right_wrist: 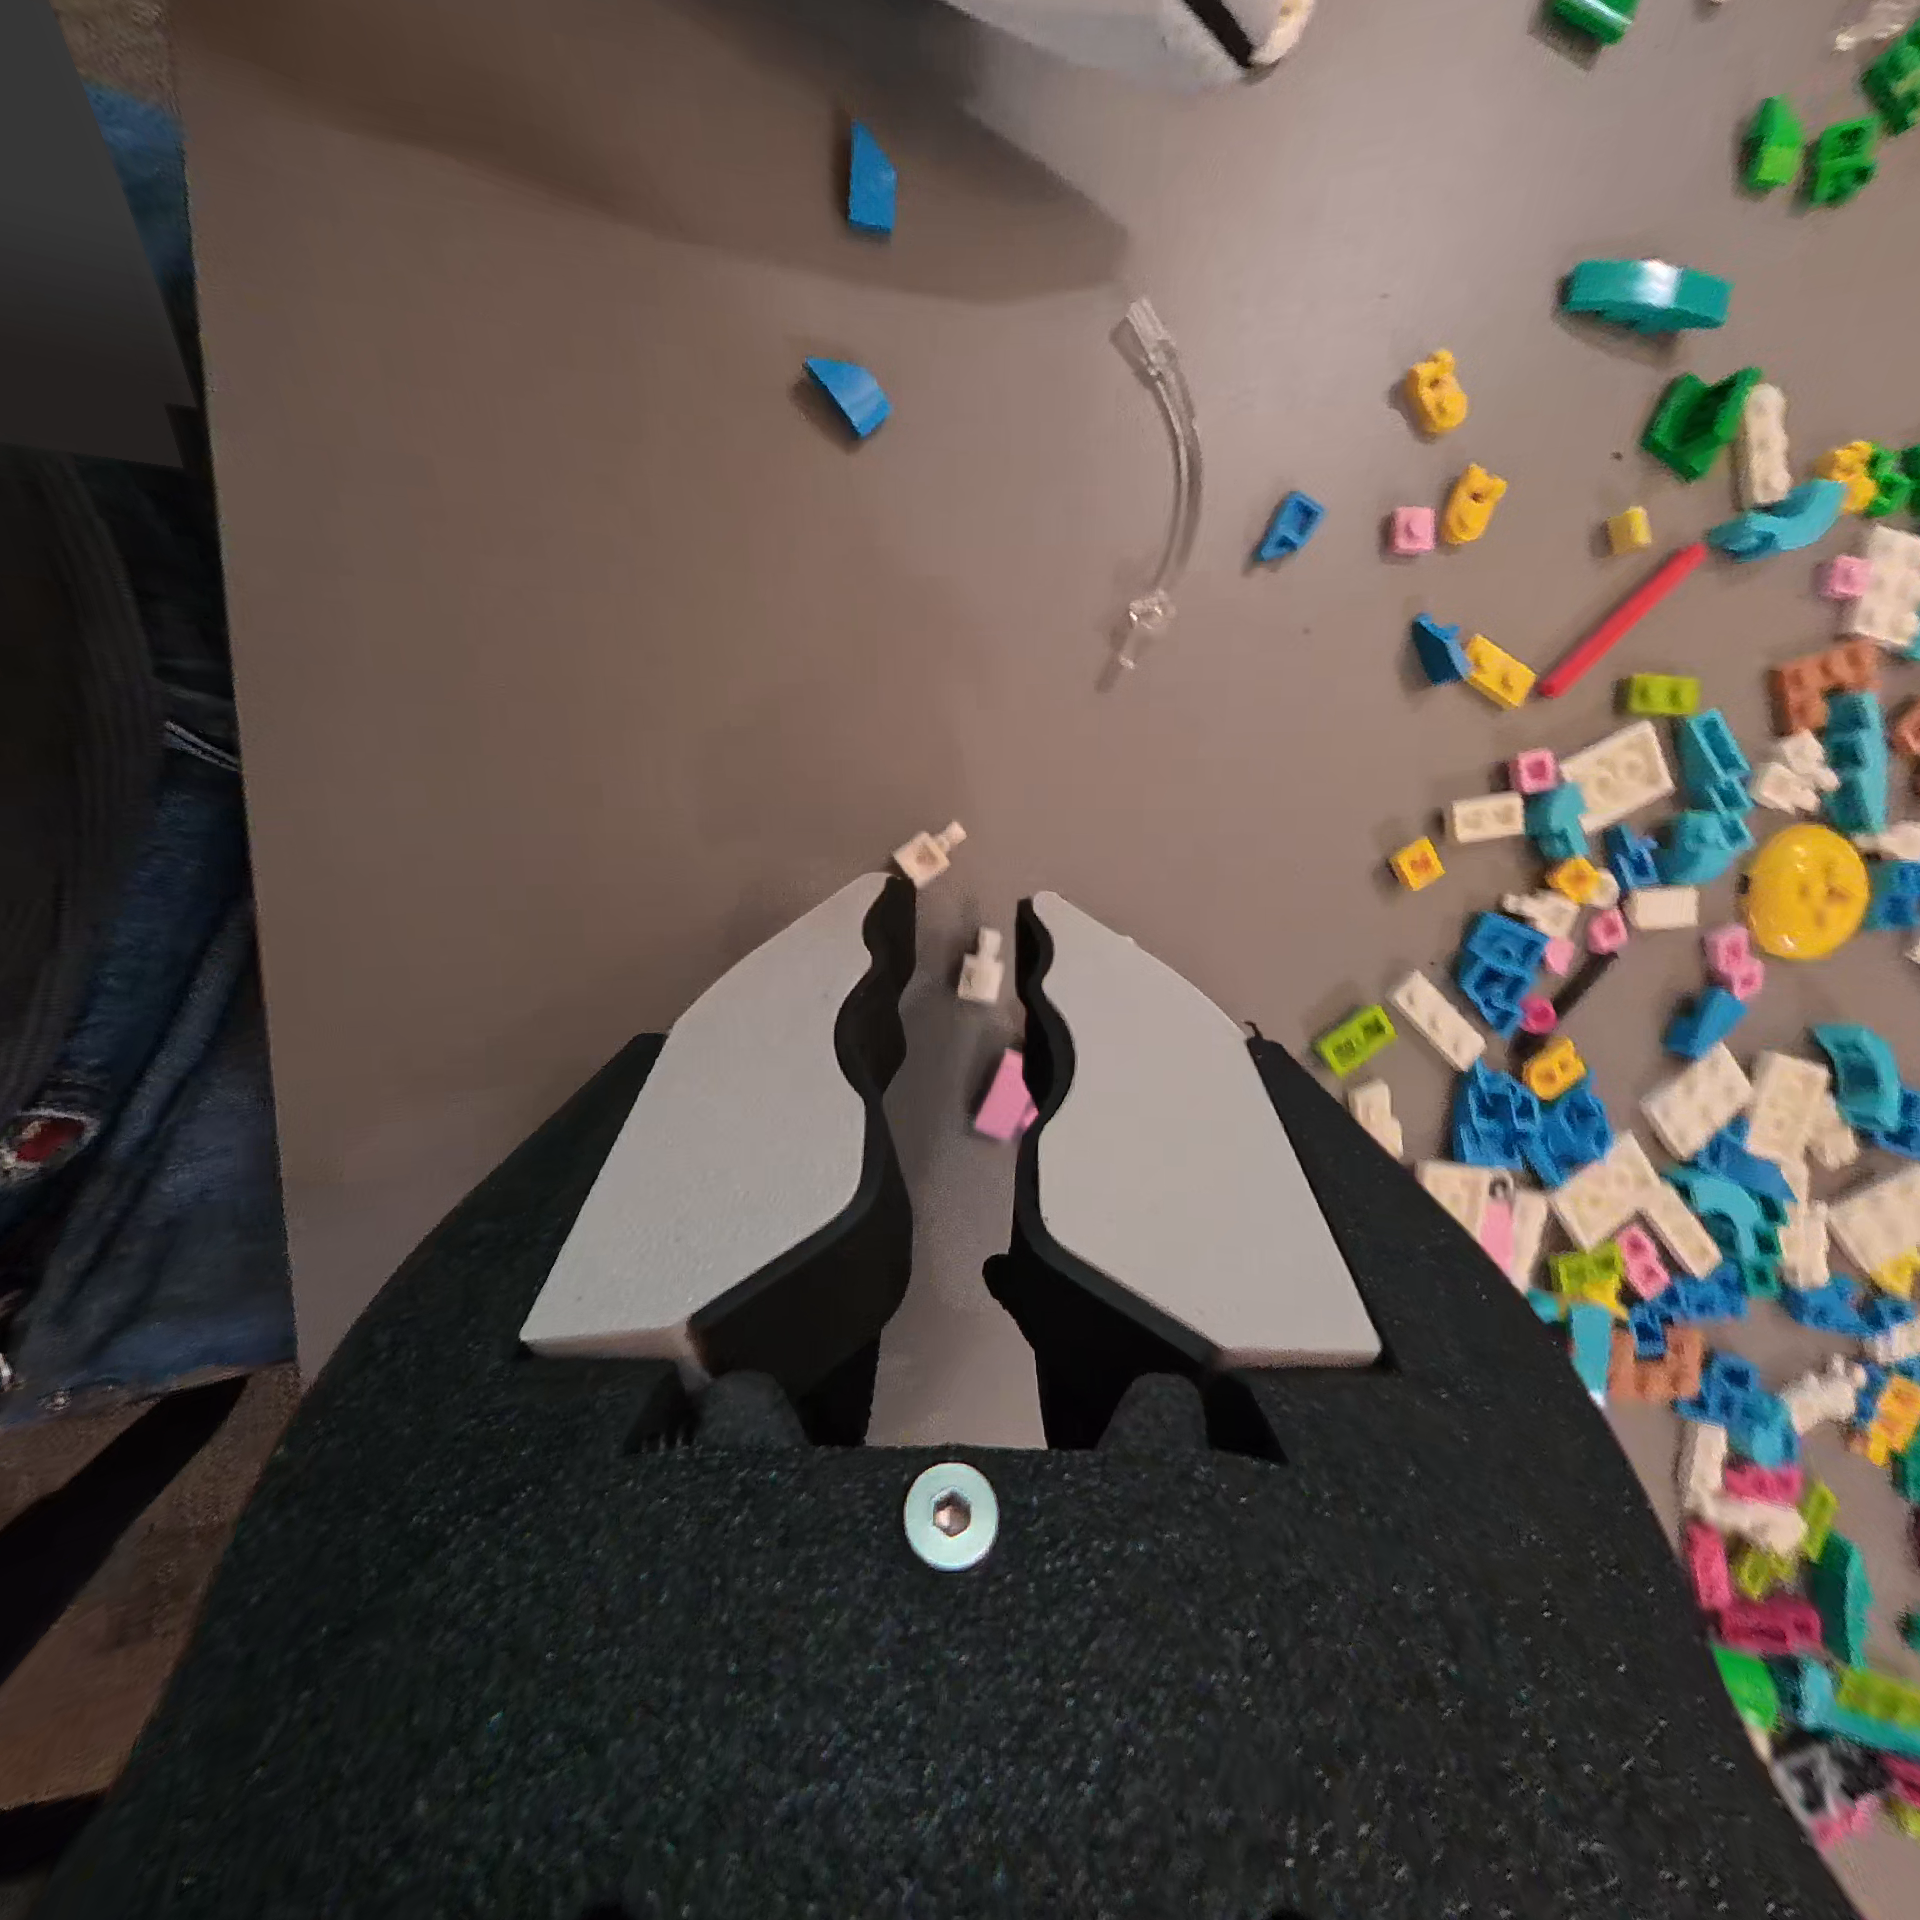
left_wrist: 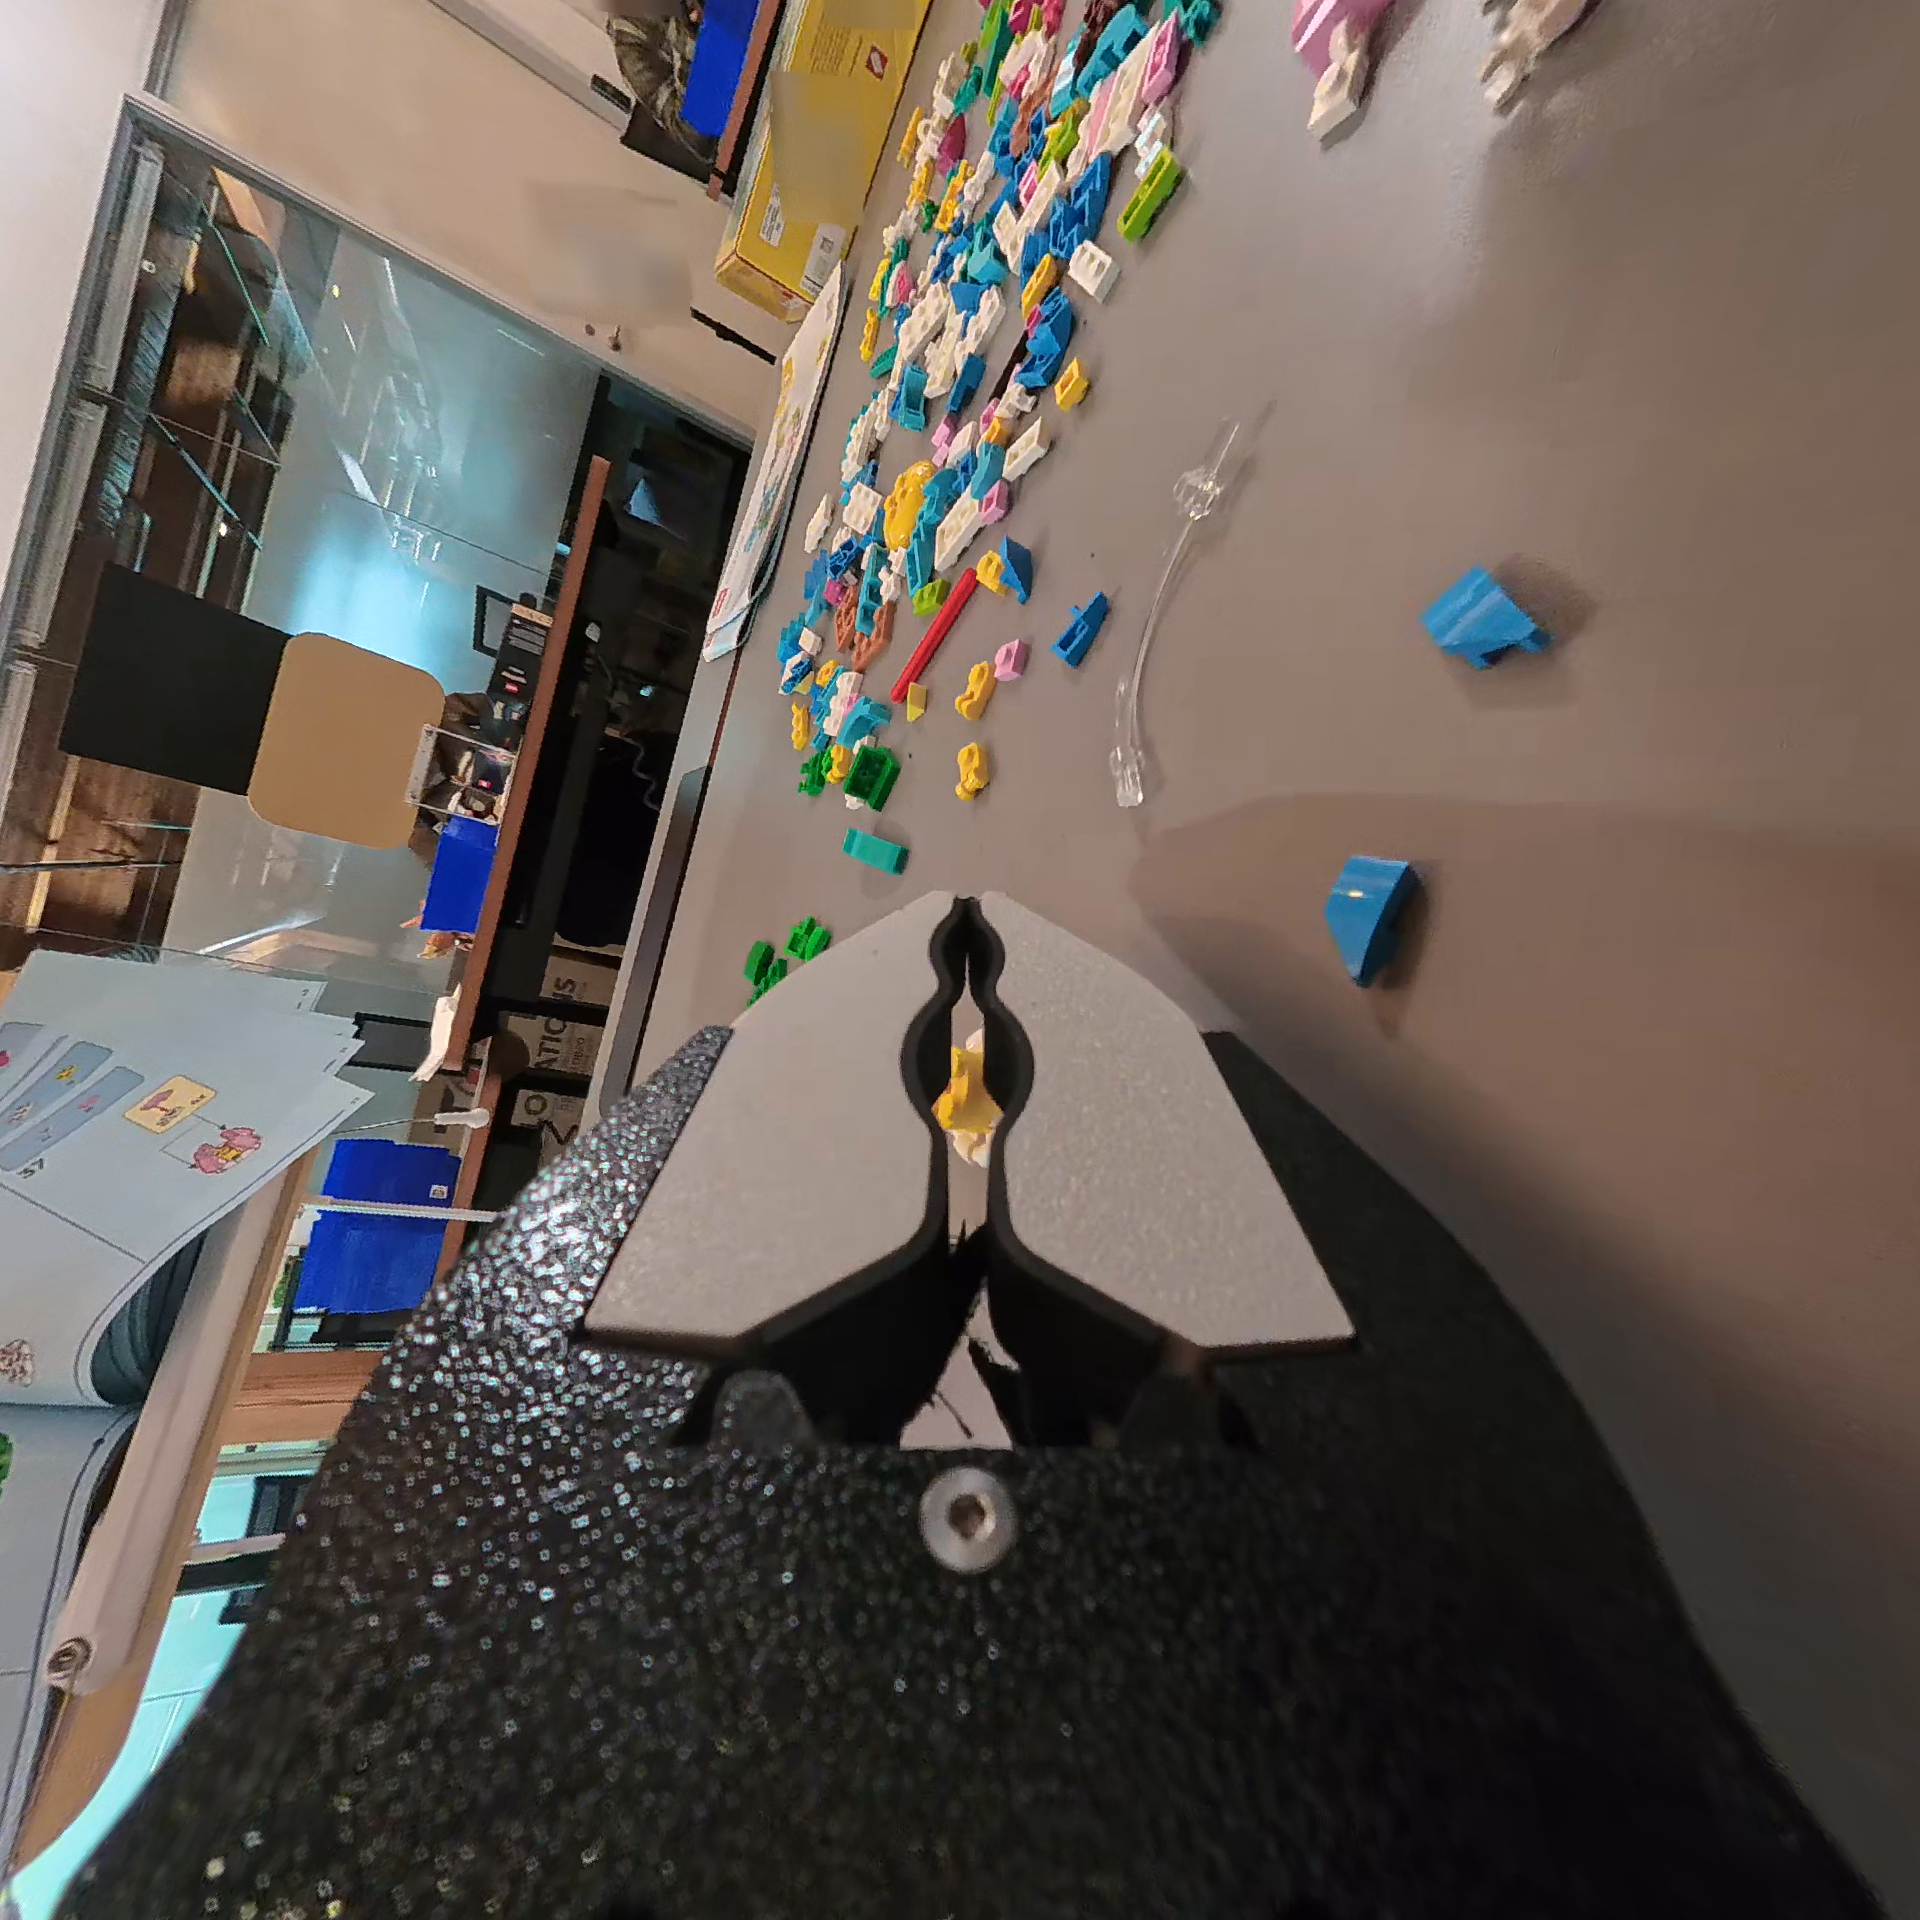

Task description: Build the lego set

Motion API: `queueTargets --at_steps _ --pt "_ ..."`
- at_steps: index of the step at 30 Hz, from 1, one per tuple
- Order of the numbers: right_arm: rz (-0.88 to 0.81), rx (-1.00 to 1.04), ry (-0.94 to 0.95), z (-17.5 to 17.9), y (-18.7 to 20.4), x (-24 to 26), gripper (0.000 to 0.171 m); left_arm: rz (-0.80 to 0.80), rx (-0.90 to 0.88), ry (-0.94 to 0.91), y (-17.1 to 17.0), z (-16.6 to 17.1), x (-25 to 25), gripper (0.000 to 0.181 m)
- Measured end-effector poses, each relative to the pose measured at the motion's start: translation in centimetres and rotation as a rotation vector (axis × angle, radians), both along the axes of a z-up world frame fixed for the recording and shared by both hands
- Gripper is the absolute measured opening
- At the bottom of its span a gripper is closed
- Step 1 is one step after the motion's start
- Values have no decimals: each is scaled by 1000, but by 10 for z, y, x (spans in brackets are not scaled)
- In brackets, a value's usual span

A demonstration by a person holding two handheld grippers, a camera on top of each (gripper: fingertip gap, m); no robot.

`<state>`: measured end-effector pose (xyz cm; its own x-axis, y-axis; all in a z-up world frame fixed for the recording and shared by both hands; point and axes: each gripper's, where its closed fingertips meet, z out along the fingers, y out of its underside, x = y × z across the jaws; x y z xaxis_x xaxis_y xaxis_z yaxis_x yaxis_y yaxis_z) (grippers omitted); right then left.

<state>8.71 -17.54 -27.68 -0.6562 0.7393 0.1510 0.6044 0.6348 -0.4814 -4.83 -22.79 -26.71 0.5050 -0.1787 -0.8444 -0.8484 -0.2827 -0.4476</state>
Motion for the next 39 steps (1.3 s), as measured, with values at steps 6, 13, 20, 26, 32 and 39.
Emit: queueTargets --at_steps 6,13,20,26,32,39 --pt "-162 -28 -95 -4 33 30 17 0 -2 13 0 0 0 0" --pt "-201 -47 -79 -16 34 28 13 1 -3 13 0 -1 0 0" --pt "-192 -18 -82 -16 33 25 7 1 -2 11 0 0 0 0" --pt "-181 -44 -59 -12 29 25 6 0 0 13 0 0 0 0" --pt "-150 -45 -43 -10 22 22 7 1 0 15 0 0 0 0" --pt "-146 -31 -61 -15 22 23 7 1 -1 15 0 0 0 0"
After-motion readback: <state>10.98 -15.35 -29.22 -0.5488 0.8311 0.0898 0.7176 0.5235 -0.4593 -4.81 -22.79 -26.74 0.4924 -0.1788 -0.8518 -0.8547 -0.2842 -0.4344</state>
